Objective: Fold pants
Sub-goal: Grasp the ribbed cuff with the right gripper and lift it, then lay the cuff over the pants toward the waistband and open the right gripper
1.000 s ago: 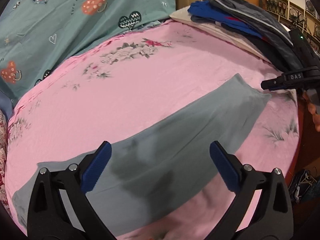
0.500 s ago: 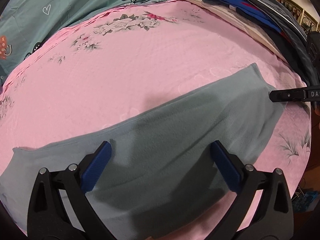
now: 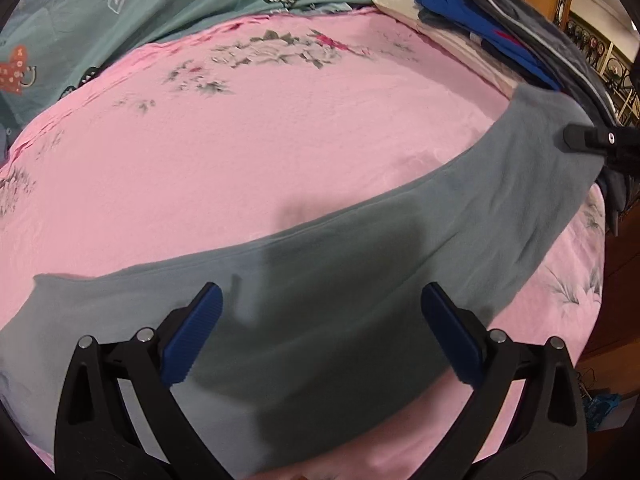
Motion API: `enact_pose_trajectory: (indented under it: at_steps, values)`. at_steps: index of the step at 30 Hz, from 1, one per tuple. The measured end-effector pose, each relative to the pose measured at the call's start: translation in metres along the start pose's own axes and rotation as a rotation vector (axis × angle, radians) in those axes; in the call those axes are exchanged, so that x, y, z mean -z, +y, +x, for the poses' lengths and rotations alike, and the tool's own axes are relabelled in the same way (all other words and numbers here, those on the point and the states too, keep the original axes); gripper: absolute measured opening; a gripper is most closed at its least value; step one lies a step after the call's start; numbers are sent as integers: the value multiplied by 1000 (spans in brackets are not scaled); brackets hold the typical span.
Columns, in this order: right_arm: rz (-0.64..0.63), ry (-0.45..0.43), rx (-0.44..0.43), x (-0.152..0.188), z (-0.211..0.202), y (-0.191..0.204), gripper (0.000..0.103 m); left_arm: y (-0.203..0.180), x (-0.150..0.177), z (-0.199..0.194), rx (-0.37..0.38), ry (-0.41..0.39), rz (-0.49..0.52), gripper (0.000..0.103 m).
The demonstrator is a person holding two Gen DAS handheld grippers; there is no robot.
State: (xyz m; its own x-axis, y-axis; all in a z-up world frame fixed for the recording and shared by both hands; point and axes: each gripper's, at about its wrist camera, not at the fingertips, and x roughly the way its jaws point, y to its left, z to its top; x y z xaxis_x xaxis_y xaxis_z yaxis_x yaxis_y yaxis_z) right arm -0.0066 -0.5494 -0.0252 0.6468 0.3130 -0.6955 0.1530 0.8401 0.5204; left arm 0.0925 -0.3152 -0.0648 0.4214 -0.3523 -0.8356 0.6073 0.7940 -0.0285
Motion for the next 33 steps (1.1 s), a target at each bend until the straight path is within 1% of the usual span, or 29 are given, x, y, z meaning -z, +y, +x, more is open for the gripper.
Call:
enact_pose_trajectory:
  at_steps: [2,5,9,13,15,18,21,23,25,27,28,30,32,33]
  values:
    - [-51,6,-24,-6,4,32,15,17,7,-15,-10,-17,-15,101]
    - [-109,30,-52,-13,17,76,15,50,22,-28,-35,2,-57,101]
    - [-184,82,-73,-13,49,139,15,88,44,-42,-101,13,-73,101]
    - [-259,132,-102,1,91,202,15,135,66,-51,-164,28,-127,101]
    - [-285,162,-121,11,117,231,15,160,77,-55,-181,36,-169,101]
    - [-320,227,-134,32,154,263,15,192,94,-66,-215,36,-217,101]
    - [-366,299,-138,56,189,290,15,217,110,-72,-231,44,-261,101]
    - [-383,334,-133,68,204,299,15,229,118,-75,-239,46,-279,101]
    - [-400,360,-113,78,215,304,15,240,125,-78,-249,45,-292,101]
    - [-427,383,-74,87,227,308,16,247,130,-80,-250,43,-308,101]
    - [-441,393,-60,90,230,310,17,251,131,-79,-251,43,-314,101]
    - [-475,426,-43,98,238,313,25,255,133,-79,-247,41,-322,101]
    - [-480,446,-63,102,240,314,43,254,134,-79,-246,39,-319,101]
    - [-472,438,-80,102,237,314,44,253,134,-79,-246,38,-316,101]
